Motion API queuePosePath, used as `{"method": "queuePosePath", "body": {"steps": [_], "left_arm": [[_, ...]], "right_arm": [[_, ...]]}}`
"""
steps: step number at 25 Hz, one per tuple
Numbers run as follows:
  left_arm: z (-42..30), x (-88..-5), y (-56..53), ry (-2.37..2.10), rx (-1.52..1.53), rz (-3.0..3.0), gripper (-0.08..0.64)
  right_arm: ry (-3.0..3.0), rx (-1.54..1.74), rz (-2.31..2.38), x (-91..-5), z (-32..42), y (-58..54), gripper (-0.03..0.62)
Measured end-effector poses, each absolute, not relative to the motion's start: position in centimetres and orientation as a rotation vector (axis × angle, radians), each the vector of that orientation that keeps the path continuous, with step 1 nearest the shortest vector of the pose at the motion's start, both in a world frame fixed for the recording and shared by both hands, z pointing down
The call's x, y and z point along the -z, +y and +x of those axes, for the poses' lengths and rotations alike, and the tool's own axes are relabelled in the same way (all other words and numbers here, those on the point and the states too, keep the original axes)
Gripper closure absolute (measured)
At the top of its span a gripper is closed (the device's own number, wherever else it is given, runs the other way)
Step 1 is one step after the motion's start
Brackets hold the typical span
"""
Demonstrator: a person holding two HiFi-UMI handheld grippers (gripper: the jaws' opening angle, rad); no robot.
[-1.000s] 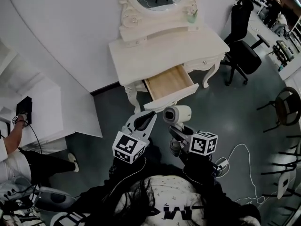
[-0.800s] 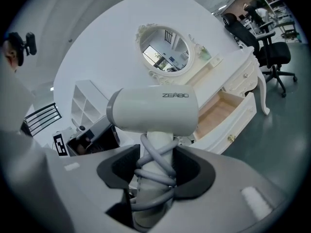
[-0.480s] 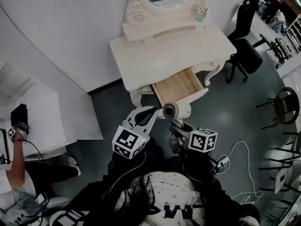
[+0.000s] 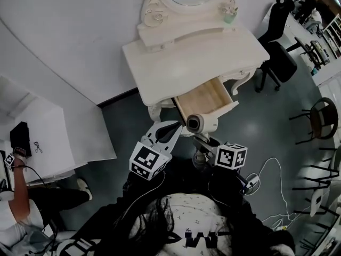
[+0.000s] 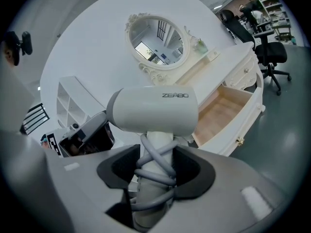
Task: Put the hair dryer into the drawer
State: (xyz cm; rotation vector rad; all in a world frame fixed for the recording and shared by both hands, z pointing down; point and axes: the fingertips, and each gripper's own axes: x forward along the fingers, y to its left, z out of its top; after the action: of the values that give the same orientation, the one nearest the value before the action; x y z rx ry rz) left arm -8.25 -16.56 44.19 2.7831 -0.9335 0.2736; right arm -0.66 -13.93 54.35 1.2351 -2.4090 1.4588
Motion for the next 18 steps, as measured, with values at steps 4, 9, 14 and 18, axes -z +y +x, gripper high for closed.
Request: {"method": "queuePosePath", "body": {"steps": [4, 9, 14, 18], "left_arm": [[-8.2, -44.3, -17.3, -0.949, -0.282, 2.763, 0.558], [-8.6, -44.3, -19.0, -1.017, -0.281, 2.727, 0.558], [-8.7, -44.8, -20.8, -1.098, -0.293, 2.673, 0.558], [-8.9, -44.9, -22.7, -1.178, -0.286, 2.625, 0.558]], "right_arm": [[-2.380, -1.452, 1.212, -54.9, 0.1, -15.5, 0.382], [-2.341, -1.390, 1.117, -56.2, 1.0, -18.1, 0.382], [-2.303, -1.325, 0.983, -57.8, 2.1, -21.0, 0.382], [-2.264, -1.272, 0.863, -59.2, 2.4, -23.2, 0.382]]}}
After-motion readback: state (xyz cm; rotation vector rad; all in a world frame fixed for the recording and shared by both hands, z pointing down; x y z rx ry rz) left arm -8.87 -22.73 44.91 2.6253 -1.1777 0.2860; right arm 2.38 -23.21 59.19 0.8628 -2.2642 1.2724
